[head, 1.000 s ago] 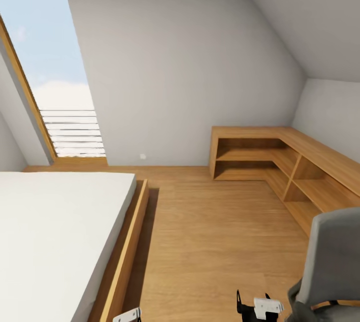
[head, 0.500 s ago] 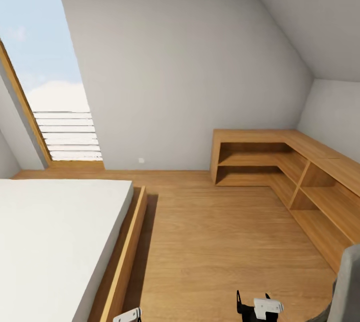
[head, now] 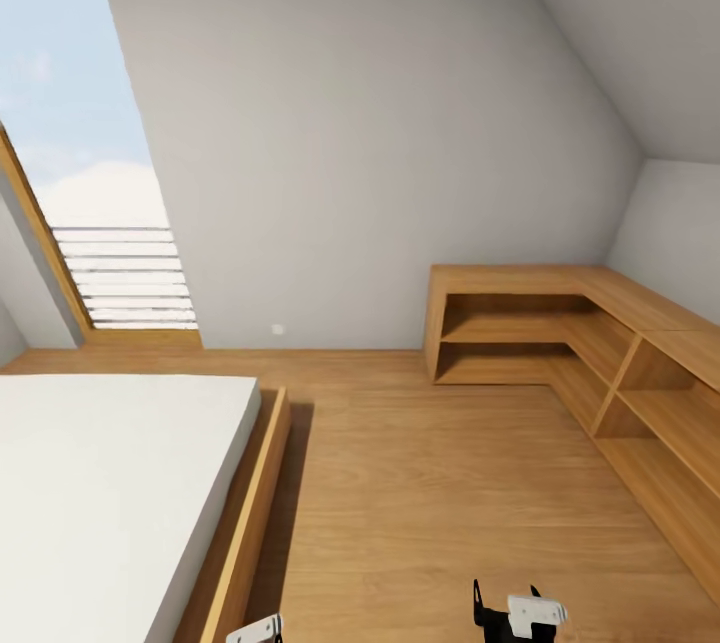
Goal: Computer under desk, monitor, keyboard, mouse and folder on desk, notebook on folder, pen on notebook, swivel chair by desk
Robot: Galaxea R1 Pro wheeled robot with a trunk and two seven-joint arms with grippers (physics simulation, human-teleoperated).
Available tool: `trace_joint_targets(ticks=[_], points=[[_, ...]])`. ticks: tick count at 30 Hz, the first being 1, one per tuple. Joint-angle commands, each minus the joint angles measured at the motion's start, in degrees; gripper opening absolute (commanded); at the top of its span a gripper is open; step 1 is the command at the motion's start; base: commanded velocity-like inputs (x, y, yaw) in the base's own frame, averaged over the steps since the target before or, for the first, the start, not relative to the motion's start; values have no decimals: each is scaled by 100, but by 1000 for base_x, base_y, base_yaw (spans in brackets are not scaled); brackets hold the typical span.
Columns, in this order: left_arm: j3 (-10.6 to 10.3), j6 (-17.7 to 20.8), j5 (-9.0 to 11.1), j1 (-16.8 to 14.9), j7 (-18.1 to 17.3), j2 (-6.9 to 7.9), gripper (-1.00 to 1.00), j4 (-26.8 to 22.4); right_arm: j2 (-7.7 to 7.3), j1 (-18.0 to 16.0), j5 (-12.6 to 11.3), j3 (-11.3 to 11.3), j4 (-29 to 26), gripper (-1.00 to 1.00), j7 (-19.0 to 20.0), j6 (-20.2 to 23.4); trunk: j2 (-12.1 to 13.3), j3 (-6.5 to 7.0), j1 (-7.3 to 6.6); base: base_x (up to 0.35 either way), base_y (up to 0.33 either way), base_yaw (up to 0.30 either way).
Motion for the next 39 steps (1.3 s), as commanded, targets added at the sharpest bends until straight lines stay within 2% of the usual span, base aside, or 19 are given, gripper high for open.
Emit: trace_joint_targets(ticks=[1,22,39], points=[[-48,-38,61,-7,35,5,100,2,-3,-3,-25,50,-4,100,-36,-6,-5,-7,4,328,0,0],[-53,-38,62,-7,35,8,100,86,-11,-3,-33,41,-4,100,-36,-6,-5,-7,4,329,0,0],[-48,-38,59,-7,35,5,100,123,-10,-3,-26,41,-4,100,-36,-6,-5,33,4,329,0,-77]])
